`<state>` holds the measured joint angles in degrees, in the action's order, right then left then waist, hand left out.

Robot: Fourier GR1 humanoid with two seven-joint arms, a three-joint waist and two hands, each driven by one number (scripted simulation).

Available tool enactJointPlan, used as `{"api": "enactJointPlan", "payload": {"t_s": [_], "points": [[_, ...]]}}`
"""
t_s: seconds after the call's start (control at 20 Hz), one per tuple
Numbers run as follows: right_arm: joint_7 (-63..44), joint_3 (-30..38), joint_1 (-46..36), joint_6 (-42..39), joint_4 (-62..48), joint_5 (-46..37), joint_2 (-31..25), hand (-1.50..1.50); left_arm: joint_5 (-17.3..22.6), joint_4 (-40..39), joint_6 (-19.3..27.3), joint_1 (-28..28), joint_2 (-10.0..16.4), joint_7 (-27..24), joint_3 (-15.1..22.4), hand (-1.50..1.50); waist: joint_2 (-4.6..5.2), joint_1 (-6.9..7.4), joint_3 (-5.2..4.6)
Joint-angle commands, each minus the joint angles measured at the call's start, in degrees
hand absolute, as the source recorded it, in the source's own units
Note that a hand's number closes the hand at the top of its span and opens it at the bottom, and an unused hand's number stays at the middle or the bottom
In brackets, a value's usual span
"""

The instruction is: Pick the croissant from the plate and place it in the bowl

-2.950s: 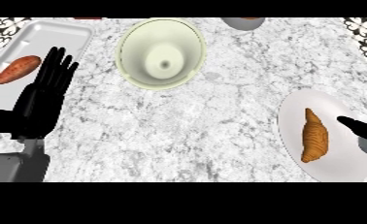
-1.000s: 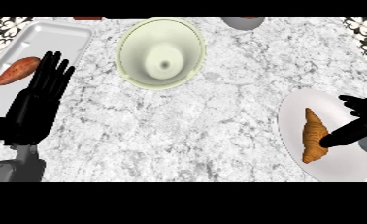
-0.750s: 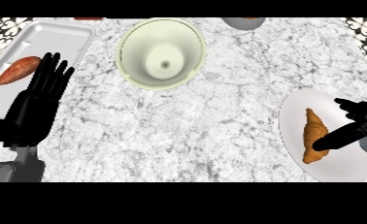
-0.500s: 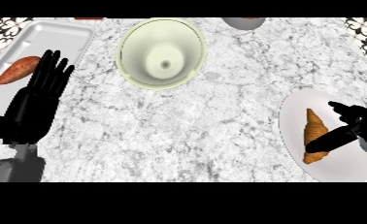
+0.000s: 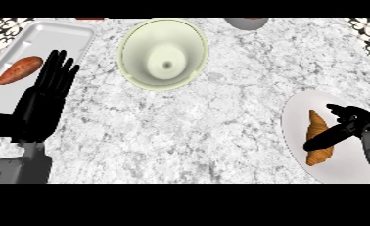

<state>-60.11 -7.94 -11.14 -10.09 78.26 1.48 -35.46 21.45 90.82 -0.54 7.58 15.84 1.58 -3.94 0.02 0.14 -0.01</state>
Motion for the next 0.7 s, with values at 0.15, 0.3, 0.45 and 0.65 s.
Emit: {"api": "enactJointPlan", "payload": {"t_s": [0.15,0.3,0.45,0.65], "points": [[-2.4,-1.0,3.8,-2.5,1.2,-2.2,2.7,1.50,0.2,0.7,-1.1,0.4,0.6,1.4,-2.5,0.00,-0.06,-0.27,-0.01],[2.4,-3.3,-3.9,-6.5,-6.8,-5.3,1.6,1.50,-0.7,1.3,-2.2,-2.4,-0.4,-0.1,-0.7,0.00,0.10,0.62,0.01],[4.4,-5.0,-4.3,-7.2,-8.0,-7.5,2.3,1.50,-0.2,0.5,-3.0,-1.6,-1.2,-0.7,-0.8,0.00,0.12,0.64,0.02],[6.5,-3.6,-5.3,-8.6,-9.1,-8.4,2.0,1.50,-1.9,3.4,0.9,-0.1,-1.9,2.7,-0.6,0.00,0.00,0.30,0.03]]}}
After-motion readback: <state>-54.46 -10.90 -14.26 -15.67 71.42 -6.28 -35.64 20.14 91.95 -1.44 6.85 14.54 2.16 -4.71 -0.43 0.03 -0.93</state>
